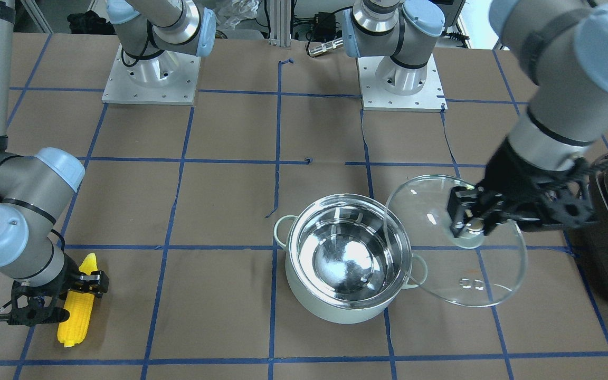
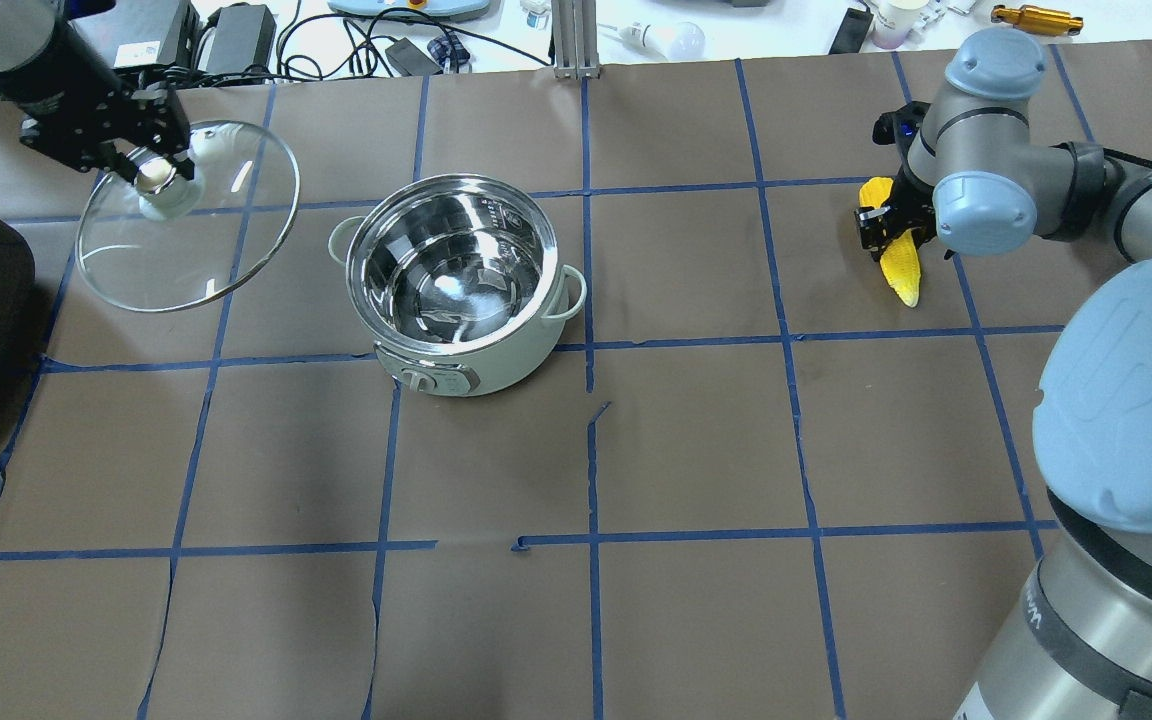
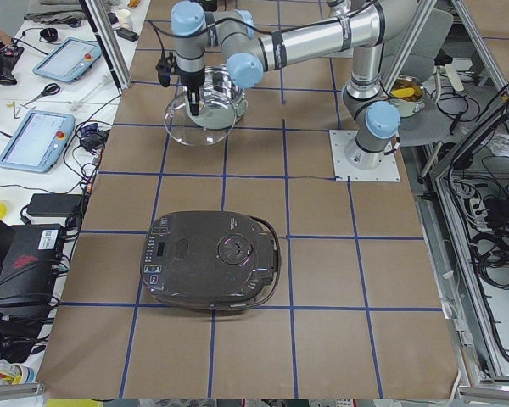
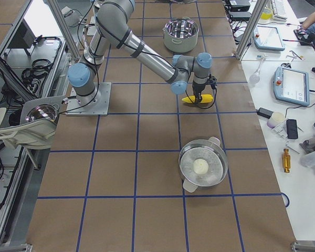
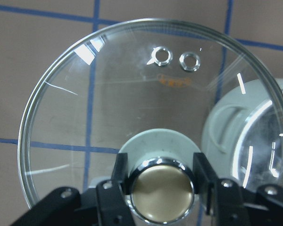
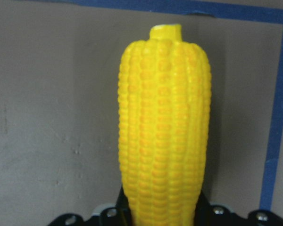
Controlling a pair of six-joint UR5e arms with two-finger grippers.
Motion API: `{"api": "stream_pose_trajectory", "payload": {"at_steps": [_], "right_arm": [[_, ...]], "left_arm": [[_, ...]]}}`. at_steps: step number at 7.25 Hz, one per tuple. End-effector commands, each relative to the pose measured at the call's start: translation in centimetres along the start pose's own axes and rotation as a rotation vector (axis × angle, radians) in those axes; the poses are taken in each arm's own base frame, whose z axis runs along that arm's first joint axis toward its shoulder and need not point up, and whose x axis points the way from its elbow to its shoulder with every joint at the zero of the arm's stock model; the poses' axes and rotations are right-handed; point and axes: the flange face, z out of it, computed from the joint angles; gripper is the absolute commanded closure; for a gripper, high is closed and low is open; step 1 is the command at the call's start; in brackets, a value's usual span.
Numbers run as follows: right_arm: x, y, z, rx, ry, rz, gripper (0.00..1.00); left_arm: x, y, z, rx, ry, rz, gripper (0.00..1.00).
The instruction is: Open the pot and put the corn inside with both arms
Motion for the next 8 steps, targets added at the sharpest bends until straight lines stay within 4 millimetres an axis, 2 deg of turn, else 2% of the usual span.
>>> {"api": "stream_pose_trajectory", "payload": {"at_steps": [1, 2, 3, 4, 5, 6, 7, 8], "right_arm": [[-0.4, -0.7, -6.1, 0.076, 0.017, 0.077, 1.0], [-4.2, -0.7, -10.5, 0.096, -0.02, 0.092, 1.0], [-11.1, -1.2, -15.0, 0.126, -0.051, 0.149, 1.0], [-19.0, -1.4, -18.8, 0.114, -0.067, 0.165, 1.0], [-25.1, -1.3, -21.3, 0.095, -0.07, 0.124, 1.0], [-31.4, -0.4, -22.6, 0.087, -0.062, 0.135, 1.0], [-38.0, 0.5, -22.9, 0.111, -0.041, 0.108, 1.0], [-42.9, 1.4, -22.4, 0.115, -0.053, 0.129, 1.0]], "left_arm": [[-5.4, -0.5, 7.4, -0.016, -0.005, 0.026, 0.94], [-6.5, -1.0, 11.7, -0.007, -0.054, 0.084, 0.96], [-6.7, -0.7, 14.0, -0.034, -0.047, 0.093, 0.96], [-6.7, -0.8, 15.5, -0.052, -0.033, 0.09, 0.96], [-6.8, -1.0, 16.4, -0.059, -0.024, 0.089, 0.96], [-6.8, -1.2, 17.0, -0.069, -0.023, 0.095, 0.96], [-6.8, -1.1, 17.2, -0.072, -0.022, 0.094, 0.96], [-6.7, -1.1, 17.4, -0.075, -0.021, 0.096, 0.96]]}}
